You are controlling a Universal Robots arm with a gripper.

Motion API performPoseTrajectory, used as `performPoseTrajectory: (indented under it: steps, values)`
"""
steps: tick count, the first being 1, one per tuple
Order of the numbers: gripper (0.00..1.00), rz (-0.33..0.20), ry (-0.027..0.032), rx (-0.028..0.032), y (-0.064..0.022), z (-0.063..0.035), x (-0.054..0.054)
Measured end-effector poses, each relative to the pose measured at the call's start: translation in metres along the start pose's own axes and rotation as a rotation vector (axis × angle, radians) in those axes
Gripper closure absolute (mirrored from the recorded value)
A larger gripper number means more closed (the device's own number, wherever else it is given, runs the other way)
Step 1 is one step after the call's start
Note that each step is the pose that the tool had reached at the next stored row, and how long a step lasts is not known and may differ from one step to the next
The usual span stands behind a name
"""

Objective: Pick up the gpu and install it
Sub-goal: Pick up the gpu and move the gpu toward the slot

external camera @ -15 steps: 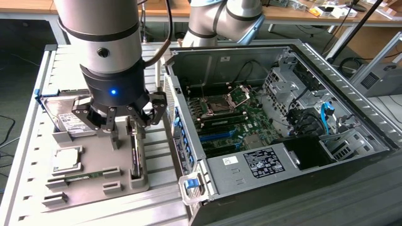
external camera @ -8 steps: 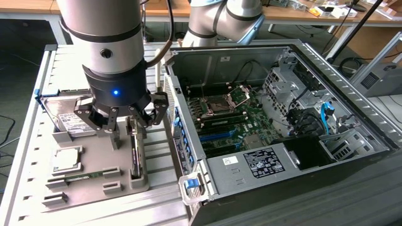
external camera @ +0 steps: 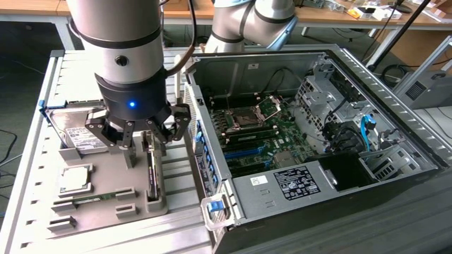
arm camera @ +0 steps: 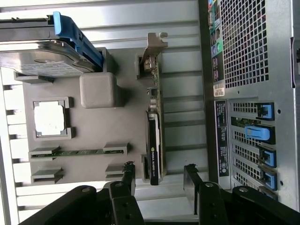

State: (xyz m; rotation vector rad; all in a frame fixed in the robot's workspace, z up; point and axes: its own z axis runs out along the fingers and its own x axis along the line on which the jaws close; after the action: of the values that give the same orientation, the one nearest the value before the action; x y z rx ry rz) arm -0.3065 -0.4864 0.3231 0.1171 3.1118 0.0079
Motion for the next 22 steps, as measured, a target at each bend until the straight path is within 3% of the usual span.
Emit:
performPoseTrajectory:
  steps: [22]
  values:
    - [0.46, 0.0, 0.0, -0.0001, 0.0006, 0.0028, -0.0073]
